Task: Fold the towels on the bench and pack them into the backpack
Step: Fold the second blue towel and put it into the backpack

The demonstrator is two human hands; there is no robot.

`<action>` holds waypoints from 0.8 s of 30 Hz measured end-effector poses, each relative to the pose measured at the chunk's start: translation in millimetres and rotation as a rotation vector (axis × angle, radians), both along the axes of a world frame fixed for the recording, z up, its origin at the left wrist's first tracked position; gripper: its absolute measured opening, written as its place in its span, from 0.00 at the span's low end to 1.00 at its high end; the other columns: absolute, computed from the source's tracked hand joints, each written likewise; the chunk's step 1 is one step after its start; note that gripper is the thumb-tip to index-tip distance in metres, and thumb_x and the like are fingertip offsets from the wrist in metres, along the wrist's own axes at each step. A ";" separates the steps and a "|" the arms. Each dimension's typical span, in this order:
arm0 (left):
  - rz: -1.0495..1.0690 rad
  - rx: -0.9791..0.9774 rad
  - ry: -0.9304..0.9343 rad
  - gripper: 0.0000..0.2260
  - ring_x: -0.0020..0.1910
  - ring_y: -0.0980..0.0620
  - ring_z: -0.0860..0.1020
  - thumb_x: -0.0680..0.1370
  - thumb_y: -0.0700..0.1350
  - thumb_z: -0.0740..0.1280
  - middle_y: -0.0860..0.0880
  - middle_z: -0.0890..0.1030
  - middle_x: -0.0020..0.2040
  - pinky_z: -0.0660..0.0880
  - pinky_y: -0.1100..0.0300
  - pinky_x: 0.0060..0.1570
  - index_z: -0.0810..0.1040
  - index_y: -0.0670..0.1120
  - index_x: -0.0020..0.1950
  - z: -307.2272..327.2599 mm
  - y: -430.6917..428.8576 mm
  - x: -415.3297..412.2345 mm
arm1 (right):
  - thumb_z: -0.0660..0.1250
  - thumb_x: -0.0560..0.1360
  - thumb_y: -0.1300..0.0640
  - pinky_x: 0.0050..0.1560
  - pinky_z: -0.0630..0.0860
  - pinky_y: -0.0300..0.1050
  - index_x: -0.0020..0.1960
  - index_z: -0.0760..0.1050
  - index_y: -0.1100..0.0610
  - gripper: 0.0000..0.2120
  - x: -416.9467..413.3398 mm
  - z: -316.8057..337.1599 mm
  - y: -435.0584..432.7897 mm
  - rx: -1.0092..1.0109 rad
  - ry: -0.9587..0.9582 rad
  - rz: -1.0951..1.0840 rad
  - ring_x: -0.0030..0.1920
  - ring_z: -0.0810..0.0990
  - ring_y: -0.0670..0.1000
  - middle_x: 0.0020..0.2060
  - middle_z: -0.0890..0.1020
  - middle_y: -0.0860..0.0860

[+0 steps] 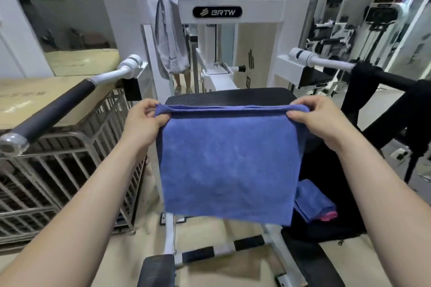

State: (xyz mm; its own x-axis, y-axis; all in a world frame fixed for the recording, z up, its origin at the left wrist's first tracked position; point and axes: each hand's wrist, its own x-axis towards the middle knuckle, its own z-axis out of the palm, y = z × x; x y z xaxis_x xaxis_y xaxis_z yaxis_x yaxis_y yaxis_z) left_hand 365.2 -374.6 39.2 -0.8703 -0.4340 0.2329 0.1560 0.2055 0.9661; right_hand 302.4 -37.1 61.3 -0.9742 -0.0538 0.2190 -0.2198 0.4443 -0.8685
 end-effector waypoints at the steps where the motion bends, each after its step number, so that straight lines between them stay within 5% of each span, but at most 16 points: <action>1: 0.058 -0.032 0.034 0.08 0.30 0.62 0.77 0.75 0.31 0.66 0.52 0.78 0.34 0.72 0.69 0.32 0.75 0.43 0.49 1.1 0.6 -17.0 | 0.69 0.75 0.65 0.34 0.75 0.41 0.40 0.79 0.54 0.08 -17.7 0.2 -11.4 -0.045 0.041 -0.070 0.35 0.77 0.47 0.35 0.80 0.49; 3: 0.169 -0.091 0.098 0.07 0.35 0.59 0.76 0.75 0.34 0.66 0.52 0.77 0.35 0.71 0.69 0.35 0.74 0.44 0.49 4.4 1.1 -54.3 | 0.66 0.75 0.64 0.33 0.81 0.46 0.38 0.77 0.51 0.10 -53.7 -1.7 -37.5 -0.163 0.095 -0.203 0.34 0.79 0.50 0.34 0.78 0.48; 5: 0.265 -0.071 0.125 0.05 0.41 0.54 0.76 0.76 0.36 0.66 0.49 0.79 0.40 0.72 0.63 0.43 0.74 0.45 0.49 3.9 -1.9 -91.1 | 0.63 0.73 0.61 0.42 0.82 0.53 0.39 0.78 0.50 0.08 -83.7 -8.1 -59.5 -0.160 0.202 -0.292 0.38 0.82 0.54 0.36 0.81 0.49; 9: 0.404 -0.039 0.073 0.08 0.47 0.51 0.75 0.78 0.39 0.61 0.47 0.77 0.49 0.67 0.65 0.44 0.74 0.45 0.56 -2.8 -9.5 -138.5 | 0.61 0.76 0.62 0.50 0.70 0.42 0.53 0.79 0.58 0.10 -113.7 -15.9 -87.0 -0.032 0.362 -0.316 0.49 0.77 0.53 0.50 0.81 0.56; 12: 0.394 -0.101 -0.047 0.15 0.55 0.47 0.76 0.79 0.42 0.60 0.44 0.78 0.58 0.67 0.62 0.51 0.69 0.46 0.67 -14.3 -15.0 -154.1 | 0.62 0.77 0.62 0.66 0.65 0.42 0.71 0.67 0.55 0.23 -127.3 -26.5 -99.3 0.073 0.364 -0.159 0.63 0.69 0.50 0.68 0.69 0.57; 15: 0.423 -0.330 -0.177 0.23 0.63 0.43 0.71 0.76 0.40 0.61 0.42 0.72 0.65 0.65 0.57 0.59 0.64 0.50 0.71 -14.5 -14.0 -146.7 | 0.60 0.78 0.52 0.73 0.55 0.61 0.78 0.50 0.44 0.32 -130.8 -43.2 -104.2 0.497 0.203 0.026 0.78 0.49 0.55 0.78 0.50 0.54; 18: 0.088 -0.666 -0.093 0.18 0.61 0.51 0.74 0.75 0.39 0.63 0.50 0.77 0.62 0.68 0.61 0.59 0.75 0.52 0.63 -13.0 0.9 -107.8 | 0.51 0.81 0.41 0.73 0.54 0.64 0.76 0.56 0.42 0.25 -120.9 -60.6 -102.2 0.857 0.166 0.209 0.78 0.53 0.52 0.78 0.57 0.51; 21: -0.233 -1.150 -0.071 0.17 0.63 0.51 0.74 0.78 0.53 0.57 0.52 0.78 0.62 0.71 0.53 0.61 0.77 0.53 0.62 -37.6 14.6 -64.8 | 0.47 0.81 0.39 0.72 0.56 0.63 0.76 0.59 0.44 0.25 -110.3 -61.3 -97.3 0.904 0.180 0.192 0.77 0.56 0.53 0.77 0.59 0.52; 24: -0.011 -1.020 0.072 0.16 0.60 0.45 0.75 0.76 0.45 0.58 0.46 0.78 0.60 0.69 0.56 0.61 0.79 0.48 0.60 -56.4 10.4 -35.0 | 0.47 0.79 0.38 0.68 0.62 0.62 0.74 0.61 0.45 0.26 -75.4 -60.3 -95.2 0.859 0.242 0.196 0.73 0.63 0.54 0.72 0.66 0.52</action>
